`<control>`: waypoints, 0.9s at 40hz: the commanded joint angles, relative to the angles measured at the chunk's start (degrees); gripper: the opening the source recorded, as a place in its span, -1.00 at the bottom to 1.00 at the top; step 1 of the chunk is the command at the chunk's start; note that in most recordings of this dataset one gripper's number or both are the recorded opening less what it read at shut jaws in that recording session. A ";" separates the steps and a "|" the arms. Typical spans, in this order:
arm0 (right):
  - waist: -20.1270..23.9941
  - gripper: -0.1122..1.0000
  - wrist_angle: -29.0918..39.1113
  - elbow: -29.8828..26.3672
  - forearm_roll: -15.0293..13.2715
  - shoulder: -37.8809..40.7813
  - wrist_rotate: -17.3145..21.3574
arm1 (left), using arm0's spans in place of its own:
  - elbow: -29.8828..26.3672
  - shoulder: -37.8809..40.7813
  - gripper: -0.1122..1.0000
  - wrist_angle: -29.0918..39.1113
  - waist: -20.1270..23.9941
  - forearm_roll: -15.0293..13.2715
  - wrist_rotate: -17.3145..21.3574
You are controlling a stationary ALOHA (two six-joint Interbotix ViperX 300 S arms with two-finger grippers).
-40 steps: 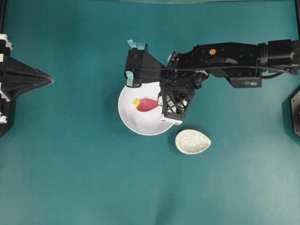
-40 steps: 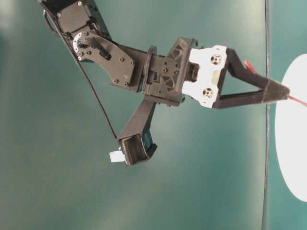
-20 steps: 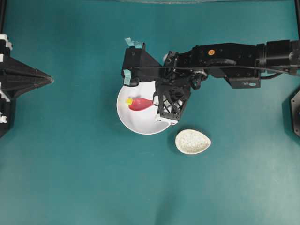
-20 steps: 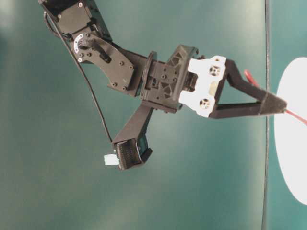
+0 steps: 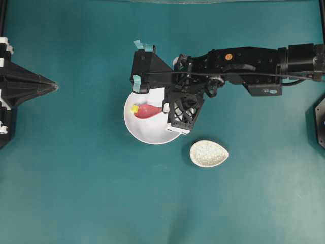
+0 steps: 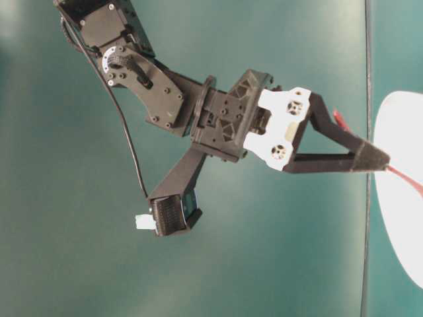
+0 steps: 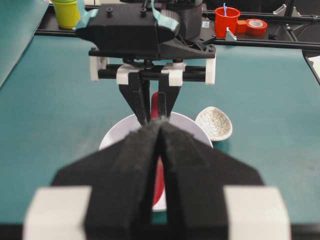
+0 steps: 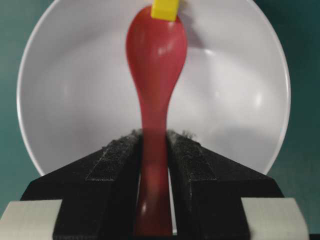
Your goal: Scoop the yellow hexagonal prism block from the bowl with a spoon using the right arm.
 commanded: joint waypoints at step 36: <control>0.00 -0.37 -3.08 0.53 -0.09 -1.58 -0.18 | -1.58 0.18 -0.79 -1.14 0.00 -0.09 -0.09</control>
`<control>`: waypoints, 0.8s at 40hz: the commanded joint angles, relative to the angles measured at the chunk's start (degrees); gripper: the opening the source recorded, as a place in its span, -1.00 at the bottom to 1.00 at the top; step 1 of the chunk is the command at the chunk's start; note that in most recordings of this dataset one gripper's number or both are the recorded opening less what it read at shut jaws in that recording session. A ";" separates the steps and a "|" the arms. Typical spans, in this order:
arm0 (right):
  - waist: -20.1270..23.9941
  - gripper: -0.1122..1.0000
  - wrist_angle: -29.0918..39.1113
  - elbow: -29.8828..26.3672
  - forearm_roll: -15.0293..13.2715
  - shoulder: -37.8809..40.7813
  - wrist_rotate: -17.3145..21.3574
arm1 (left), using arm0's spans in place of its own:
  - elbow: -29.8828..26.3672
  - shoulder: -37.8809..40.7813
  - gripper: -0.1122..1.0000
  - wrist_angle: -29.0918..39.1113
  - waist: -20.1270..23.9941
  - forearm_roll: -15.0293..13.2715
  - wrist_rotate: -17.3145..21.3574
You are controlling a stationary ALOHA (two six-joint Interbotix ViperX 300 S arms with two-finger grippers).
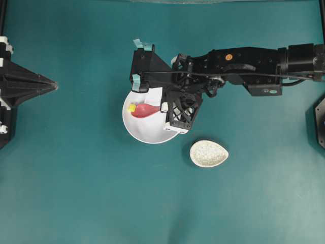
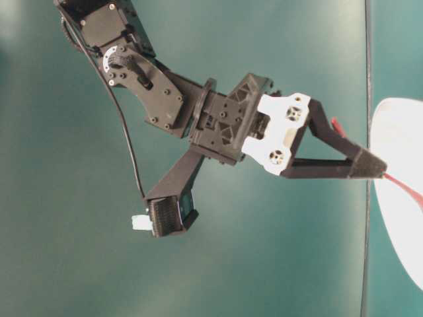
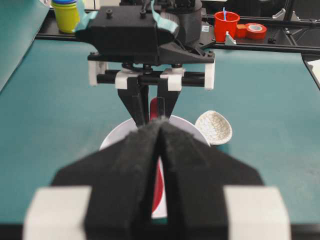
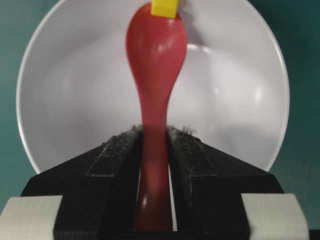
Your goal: Scoop the yellow hexagonal prism block from the bowl with a spoon using the right arm.
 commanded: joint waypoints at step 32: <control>0.88 -0.37 -10.99 6.86 -0.09 -5.19 0.00 | -1.67 0.18 -0.79 -0.62 0.09 0.00 -1.05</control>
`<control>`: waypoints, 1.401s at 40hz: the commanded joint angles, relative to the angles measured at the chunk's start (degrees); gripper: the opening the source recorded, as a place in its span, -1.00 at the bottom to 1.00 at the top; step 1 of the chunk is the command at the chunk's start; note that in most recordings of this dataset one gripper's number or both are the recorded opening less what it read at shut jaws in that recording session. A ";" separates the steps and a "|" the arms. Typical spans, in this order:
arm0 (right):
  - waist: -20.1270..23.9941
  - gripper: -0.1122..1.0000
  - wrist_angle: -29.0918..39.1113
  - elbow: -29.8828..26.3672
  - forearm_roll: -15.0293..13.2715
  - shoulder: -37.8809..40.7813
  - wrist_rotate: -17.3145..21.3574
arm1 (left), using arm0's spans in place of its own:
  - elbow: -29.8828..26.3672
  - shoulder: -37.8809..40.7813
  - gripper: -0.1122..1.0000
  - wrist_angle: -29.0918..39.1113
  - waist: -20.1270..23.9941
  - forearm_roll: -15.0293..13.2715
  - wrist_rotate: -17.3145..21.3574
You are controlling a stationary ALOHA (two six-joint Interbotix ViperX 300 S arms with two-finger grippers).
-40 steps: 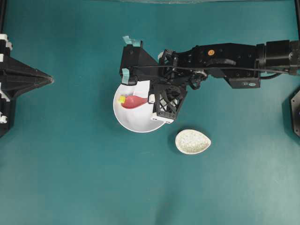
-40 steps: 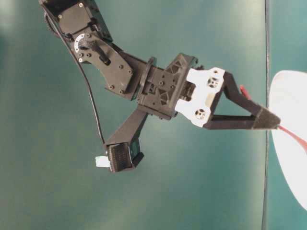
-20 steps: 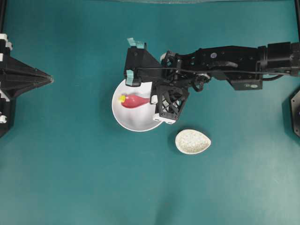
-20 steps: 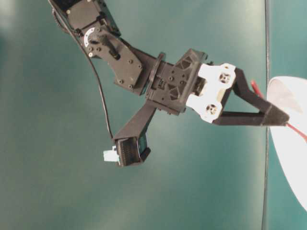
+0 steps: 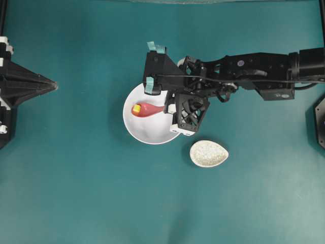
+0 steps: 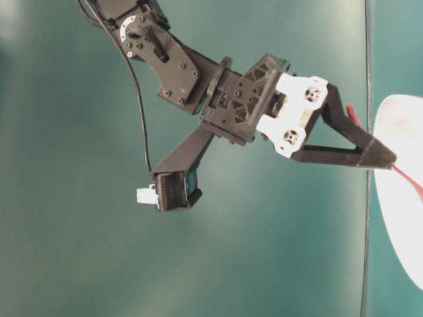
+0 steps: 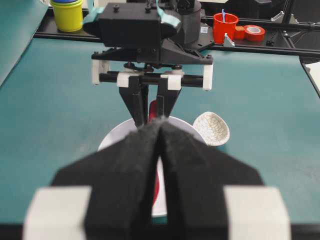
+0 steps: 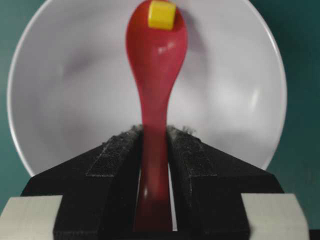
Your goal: Scoop the yellow hexagonal prism block from the bowl with a spoon using the right arm.
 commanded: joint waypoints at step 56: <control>3.52 -0.37 -30.67 17.40 -0.09 -7.56 0.18 | -1.58 0.18 -0.79 -0.53 0.00 -0.09 -0.18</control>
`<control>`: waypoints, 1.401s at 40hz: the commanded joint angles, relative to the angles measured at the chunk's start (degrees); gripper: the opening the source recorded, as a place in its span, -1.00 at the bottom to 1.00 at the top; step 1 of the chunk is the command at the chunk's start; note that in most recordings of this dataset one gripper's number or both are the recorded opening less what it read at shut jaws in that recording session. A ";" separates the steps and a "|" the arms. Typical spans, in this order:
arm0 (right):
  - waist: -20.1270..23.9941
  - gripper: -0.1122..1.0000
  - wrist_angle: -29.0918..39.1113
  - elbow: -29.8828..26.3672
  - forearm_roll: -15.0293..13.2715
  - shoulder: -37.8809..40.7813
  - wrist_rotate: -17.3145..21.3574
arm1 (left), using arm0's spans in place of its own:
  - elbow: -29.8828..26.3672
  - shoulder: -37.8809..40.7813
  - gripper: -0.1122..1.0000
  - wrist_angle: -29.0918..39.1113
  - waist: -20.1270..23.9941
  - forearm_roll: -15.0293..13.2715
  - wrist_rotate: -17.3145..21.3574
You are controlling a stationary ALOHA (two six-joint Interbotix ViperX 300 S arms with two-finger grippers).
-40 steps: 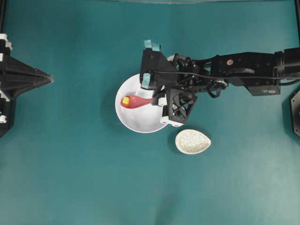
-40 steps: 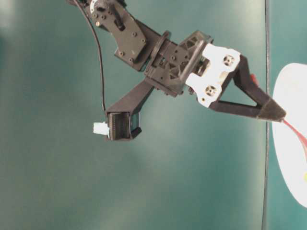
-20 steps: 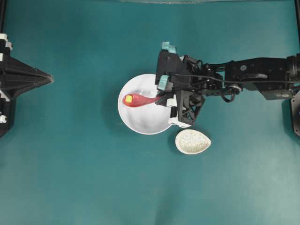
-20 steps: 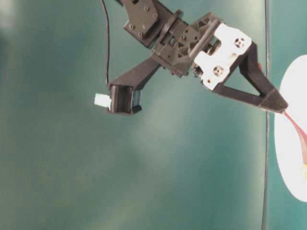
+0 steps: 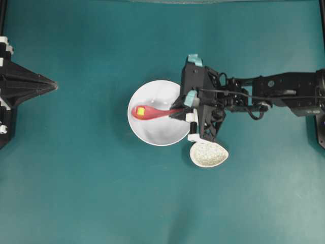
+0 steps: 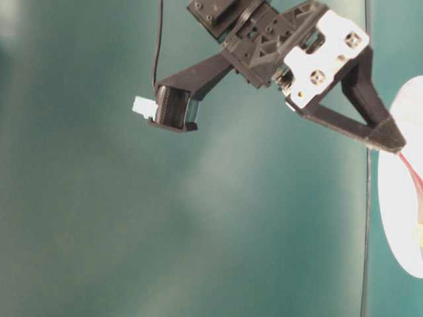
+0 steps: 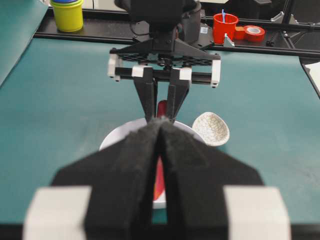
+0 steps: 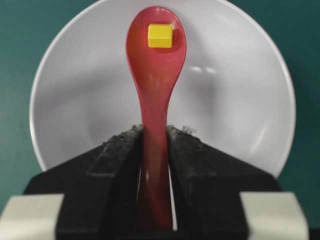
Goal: Scoop the yellow hexagonal prism block from the bowl with a spoon using the right arm.
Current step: 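Raise the spoon holding the block and pull the right arm back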
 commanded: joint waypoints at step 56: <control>1.49 -0.37 -10.72 8.88 0.26 -18.72 0.62 | -1.58 0.18 -0.79 -0.88 0.00 -0.09 -0.09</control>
